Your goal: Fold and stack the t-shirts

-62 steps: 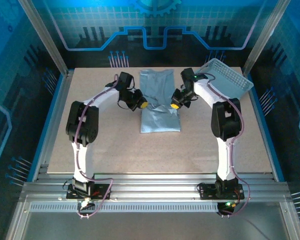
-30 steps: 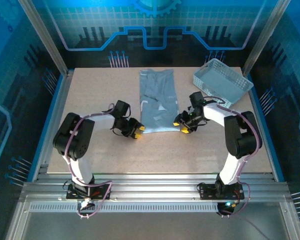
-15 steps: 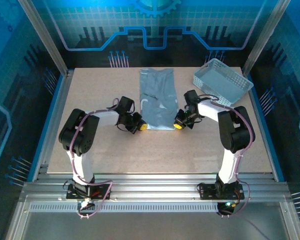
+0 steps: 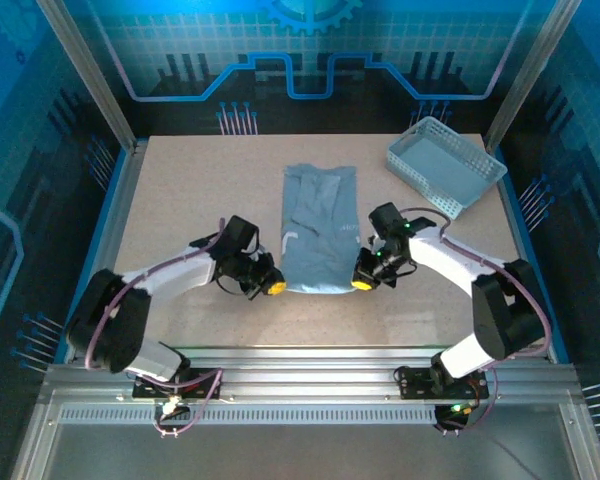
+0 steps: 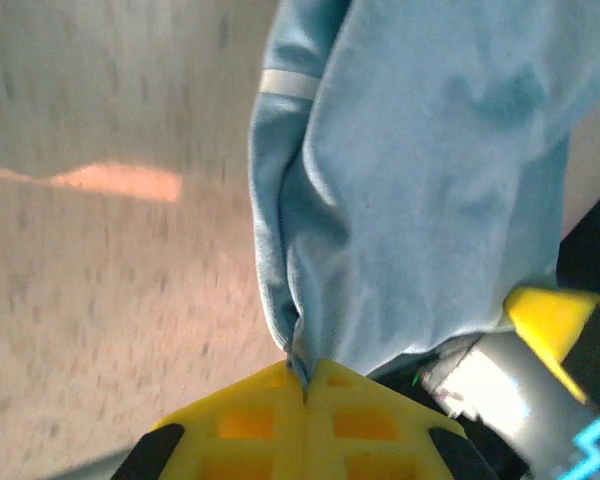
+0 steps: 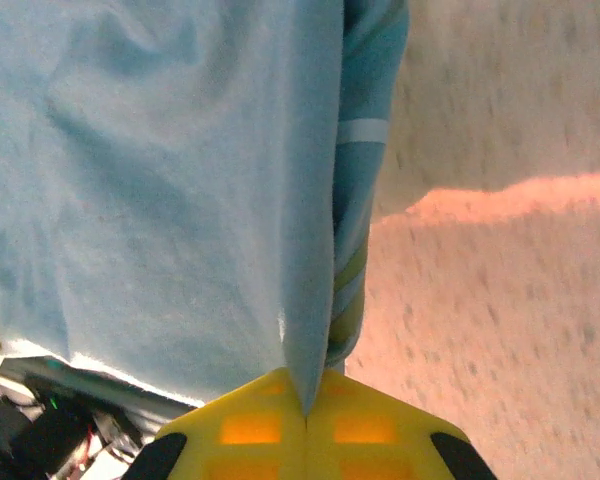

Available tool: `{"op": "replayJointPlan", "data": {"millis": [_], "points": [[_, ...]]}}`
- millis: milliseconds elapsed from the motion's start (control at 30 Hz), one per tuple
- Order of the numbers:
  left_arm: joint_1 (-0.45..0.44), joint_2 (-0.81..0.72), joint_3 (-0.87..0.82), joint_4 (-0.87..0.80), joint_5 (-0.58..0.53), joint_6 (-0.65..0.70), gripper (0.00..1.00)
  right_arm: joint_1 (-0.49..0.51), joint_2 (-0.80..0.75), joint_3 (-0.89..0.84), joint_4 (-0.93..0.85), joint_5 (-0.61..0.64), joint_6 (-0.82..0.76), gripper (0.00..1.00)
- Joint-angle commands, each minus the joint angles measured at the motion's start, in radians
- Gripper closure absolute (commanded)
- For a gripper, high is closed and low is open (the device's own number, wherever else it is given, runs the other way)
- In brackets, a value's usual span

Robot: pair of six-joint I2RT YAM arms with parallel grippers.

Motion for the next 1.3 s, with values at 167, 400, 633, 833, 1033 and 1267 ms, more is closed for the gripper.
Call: {"op": "replayJointPlan", "data": {"millis": [167,400,633,833,1033,1267], "points": [[-0.081,-0.370,-0.043,-0.021,0.061,-0.035,1.00,0.048,-0.303,0.022,-0.268,-0.067,0.042,1.00],[-0.053,-0.443,0.015,0.091,-0.049,-0.127,1.00,0.022,-0.272,0.235,-0.315,-0.045,0.105,1.00],[0.064,-0.224,0.163,0.131,-0.096,-0.119,1.00,-0.091,0.003,0.485,-0.305,-0.072,0.081,1.00],[0.167,0.093,0.380,0.111,-0.088,-0.075,1.00,-0.177,0.345,0.767,-0.286,-0.117,0.048,1.00],[0.247,0.458,0.654,0.050,-0.090,-0.018,0.73,-0.216,0.766,1.178,-0.304,-0.077,-0.004,0.44],[0.159,0.398,0.687,-0.095,-0.251,0.032,0.70,-0.214,0.681,1.175,-0.311,0.075,-0.138,0.34]]}}
